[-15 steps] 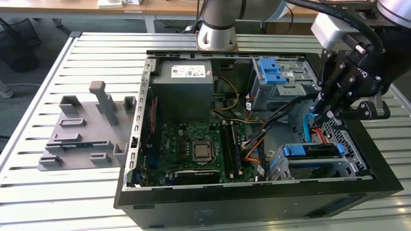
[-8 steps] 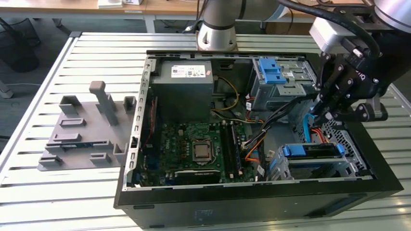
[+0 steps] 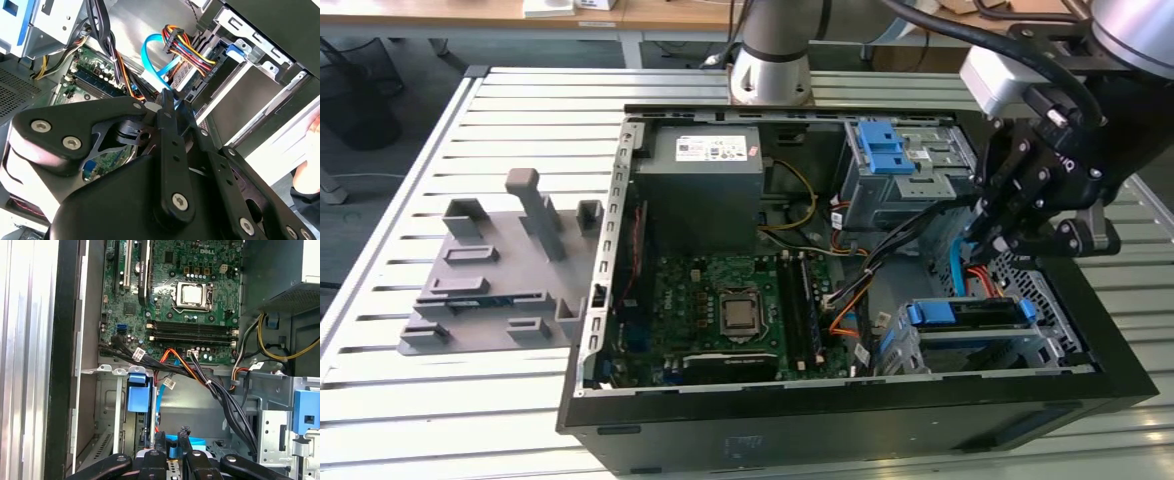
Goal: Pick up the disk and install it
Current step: 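Insert the second disk wire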
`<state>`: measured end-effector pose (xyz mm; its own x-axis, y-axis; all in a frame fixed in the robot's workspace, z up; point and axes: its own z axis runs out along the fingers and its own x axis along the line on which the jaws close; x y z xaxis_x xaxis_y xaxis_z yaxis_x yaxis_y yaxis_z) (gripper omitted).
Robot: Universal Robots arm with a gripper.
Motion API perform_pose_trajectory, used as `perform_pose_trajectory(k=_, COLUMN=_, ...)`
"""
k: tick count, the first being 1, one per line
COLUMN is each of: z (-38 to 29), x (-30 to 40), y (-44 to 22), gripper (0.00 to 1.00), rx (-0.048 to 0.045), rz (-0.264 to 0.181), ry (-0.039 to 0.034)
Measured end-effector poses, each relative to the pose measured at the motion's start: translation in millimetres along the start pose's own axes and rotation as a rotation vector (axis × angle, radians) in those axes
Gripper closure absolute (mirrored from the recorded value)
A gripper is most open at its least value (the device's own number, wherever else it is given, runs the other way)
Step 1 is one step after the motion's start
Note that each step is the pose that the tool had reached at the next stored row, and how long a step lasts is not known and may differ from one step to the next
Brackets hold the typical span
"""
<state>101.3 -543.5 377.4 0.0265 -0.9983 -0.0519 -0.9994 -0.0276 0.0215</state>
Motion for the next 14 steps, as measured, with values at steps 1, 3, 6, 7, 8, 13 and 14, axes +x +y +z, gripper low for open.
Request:
perform_pose_trajectory(k=1, z=0.6, x=0.0, y=0.0, gripper=0.76, rx=0.0000, rz=0.000, ry=0.0001)
perform_pose_trajectory(k=3, z=2.1, x=0.1, y=-0.1, gripper=0.76, rx=0.0000, rz=0.000, ry=0.0010)
perform_pose_trajectory(k=6, z=4.1, x=0.2, y=-0.1, gripper=0.76, rx=0.0000, rz=0.000, ry=0.0032)
perform_pose_trajectory(k=7, z=4.8, x=0.2, y=-0.1, gripper=0.76, rx=-0.0001, rz=0.000, ry=0.0038)
perform_pose_trajectory(k=8, z=5.3, x=0.3, y=-0.1, gripper=0.76, rx=-0.0001, rz=0.000, ry=0.0043)
perform_pose_trajectory(k=13, z=7.5, x=0.4, y=-0.7, gripper=0.84, rx=-0.0001, rz=0.000, ry=0.0049)
perform_pose_trajectory(k=14, z=7.9, x=0.5, y=-1.0, gripper=0.84, rx=-0.0001, rz=0.000, ry=0.0046)
